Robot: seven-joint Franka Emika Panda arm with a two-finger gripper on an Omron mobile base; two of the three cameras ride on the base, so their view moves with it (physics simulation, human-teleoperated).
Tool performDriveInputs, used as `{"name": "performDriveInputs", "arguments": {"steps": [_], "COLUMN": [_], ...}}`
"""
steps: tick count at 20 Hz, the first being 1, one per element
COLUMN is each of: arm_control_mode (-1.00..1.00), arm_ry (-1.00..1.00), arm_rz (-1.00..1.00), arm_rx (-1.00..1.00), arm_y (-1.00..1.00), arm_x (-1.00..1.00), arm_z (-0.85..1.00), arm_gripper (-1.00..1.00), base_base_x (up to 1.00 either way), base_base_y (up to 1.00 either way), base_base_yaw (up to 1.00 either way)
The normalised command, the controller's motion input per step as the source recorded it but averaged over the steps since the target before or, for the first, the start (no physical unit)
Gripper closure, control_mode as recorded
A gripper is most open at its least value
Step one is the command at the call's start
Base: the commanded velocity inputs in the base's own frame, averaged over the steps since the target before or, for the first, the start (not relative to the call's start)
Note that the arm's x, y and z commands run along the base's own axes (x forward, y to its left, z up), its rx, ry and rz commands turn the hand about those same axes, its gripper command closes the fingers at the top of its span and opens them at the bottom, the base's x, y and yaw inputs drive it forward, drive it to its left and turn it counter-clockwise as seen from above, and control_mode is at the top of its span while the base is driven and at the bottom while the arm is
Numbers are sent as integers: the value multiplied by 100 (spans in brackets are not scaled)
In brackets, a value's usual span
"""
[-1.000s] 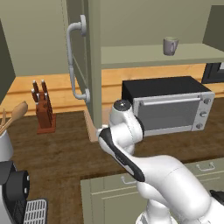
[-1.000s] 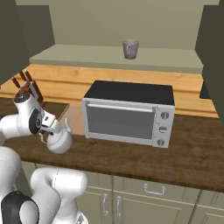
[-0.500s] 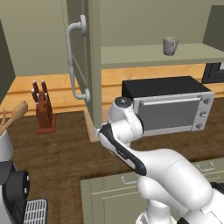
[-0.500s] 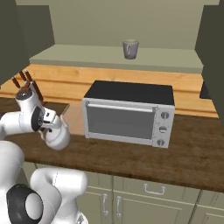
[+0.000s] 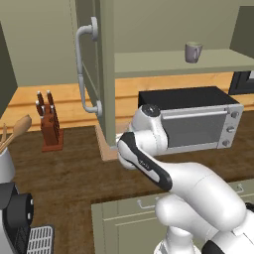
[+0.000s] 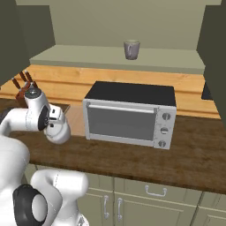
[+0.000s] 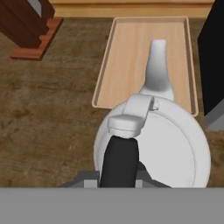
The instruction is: Pick the kettle from the counter and place it on the tray. Then pick the mug from the cabinet and place it on the tray. Then close the cabinet doors.
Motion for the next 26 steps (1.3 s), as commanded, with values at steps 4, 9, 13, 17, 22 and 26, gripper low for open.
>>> {"name": "performDriveInputs", "arguments": {"steps": [4,9,13,17,22,26], "arm_control_mode": [-100,-100,-100,-100,-100,-100], "arm_ry": [-5,-4,0,0,0,0], "arm_rz": [0,0,0,0,0,-1], "arm_rx": [0,0,3,2,0,0], "arm_y": [0,0,0,0,0,0], "arm_x": [9,9,31,50,57,51], "arm_z": [16,30,27,4,0,0], "arm_gripper": [100,100,100,100,100,100], "base_base_x": [0,0,0,0,0,0], "base_base_y": [0,0,0,0,0,0], "base_base_yaw": [0,0,0,0,0,0]}}
